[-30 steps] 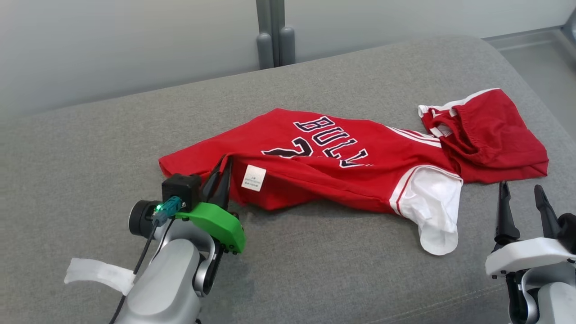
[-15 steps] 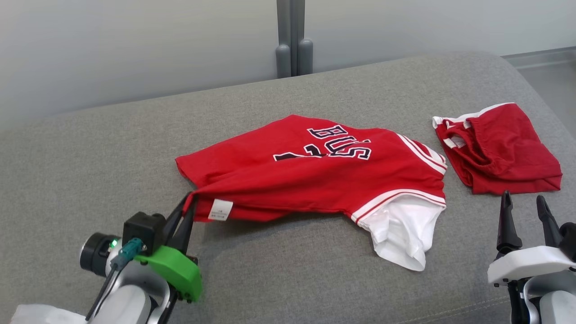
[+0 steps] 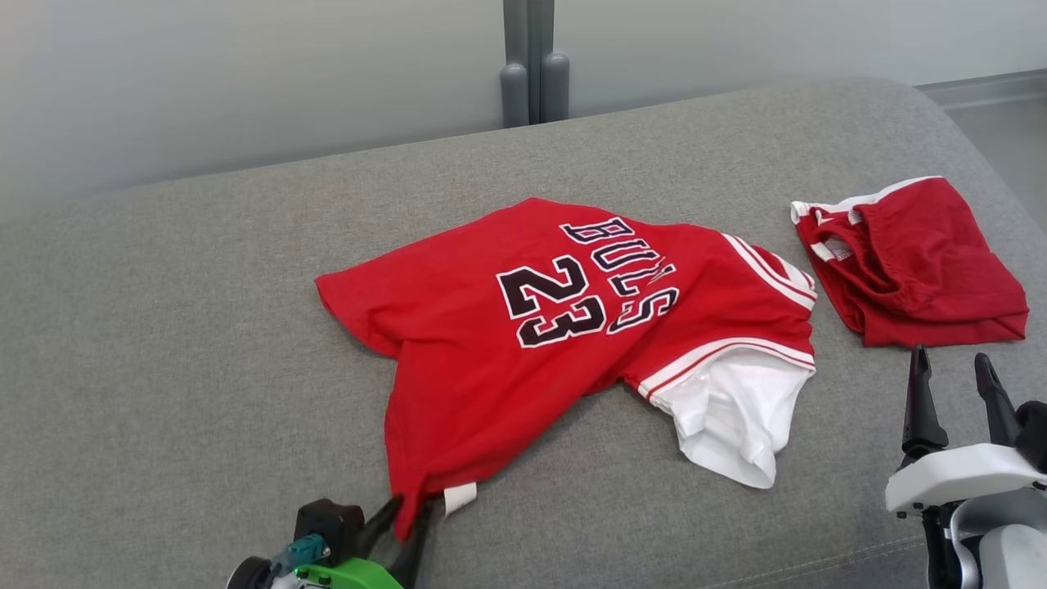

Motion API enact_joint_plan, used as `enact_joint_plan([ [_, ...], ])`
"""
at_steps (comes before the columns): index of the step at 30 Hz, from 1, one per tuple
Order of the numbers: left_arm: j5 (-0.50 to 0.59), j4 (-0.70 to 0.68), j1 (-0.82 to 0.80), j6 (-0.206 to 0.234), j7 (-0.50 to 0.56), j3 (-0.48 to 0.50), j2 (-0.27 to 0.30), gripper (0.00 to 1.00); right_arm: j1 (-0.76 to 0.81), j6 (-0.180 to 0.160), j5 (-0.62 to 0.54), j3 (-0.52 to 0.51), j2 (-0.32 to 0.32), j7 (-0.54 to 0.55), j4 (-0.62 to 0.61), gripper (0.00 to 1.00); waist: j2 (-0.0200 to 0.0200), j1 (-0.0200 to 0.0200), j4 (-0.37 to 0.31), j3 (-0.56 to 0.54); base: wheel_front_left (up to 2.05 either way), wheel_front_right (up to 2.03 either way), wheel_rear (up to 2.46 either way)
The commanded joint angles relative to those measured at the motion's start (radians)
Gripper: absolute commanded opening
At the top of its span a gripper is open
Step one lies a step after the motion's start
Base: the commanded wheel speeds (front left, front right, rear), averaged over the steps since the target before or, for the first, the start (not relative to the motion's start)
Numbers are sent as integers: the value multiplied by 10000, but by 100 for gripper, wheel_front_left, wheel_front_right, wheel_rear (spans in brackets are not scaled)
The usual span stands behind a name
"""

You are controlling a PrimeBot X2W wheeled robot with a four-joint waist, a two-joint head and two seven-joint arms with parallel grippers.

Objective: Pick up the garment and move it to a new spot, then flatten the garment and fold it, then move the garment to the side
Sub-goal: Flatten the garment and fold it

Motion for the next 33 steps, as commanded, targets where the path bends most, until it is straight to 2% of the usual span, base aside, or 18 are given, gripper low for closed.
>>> enact_joint_plan([
  [1,-57,144,-3,-59,-108,11,-30,100,-104,-1,-75,-35,-37,-49,31,100,-1,0,15,0,0,0,0],
  [7,-164,341,10,-37,-515,143,-22,100,-94,-1,-93,-144,-39,-67,93,100,-1,0,163,-66,0,0,0],
  [12,-483,-440,322,2,-587,451,293,100,-40,-1,-36,-194,-39,-109,109,100,-1,0,313,-106,0,0,0],
  [17,-597,-1193,112,242,-334,783,594,100,-97,-1,32,-80,-39,-101,98,100,-1,0,293,-42,0,0,0],
  [19,-695,-1206,-246,266,-280,859,461,100,-171,-1,34,9,-40,-91,106,100,-1,0,198,23,0,0,0],
  [25,-898,-168,-1273,70,-180,883,-20,100,-325,-1,-41,133,-40,-54,70,100,-1,0,-194,242,0,0,0],
  [32,-987,2488,-2898,-202,-191,840,-611,100,-481,-1,-108,206,-39,21,-107,100,-1,0,-813,625,0,0,0],
  [33,-1037,3288,-3241,-232,-130,846,-720,100,-530,1,-77,262,-37,39,-141,100,-1,0,-956,717,0,0,0],
])
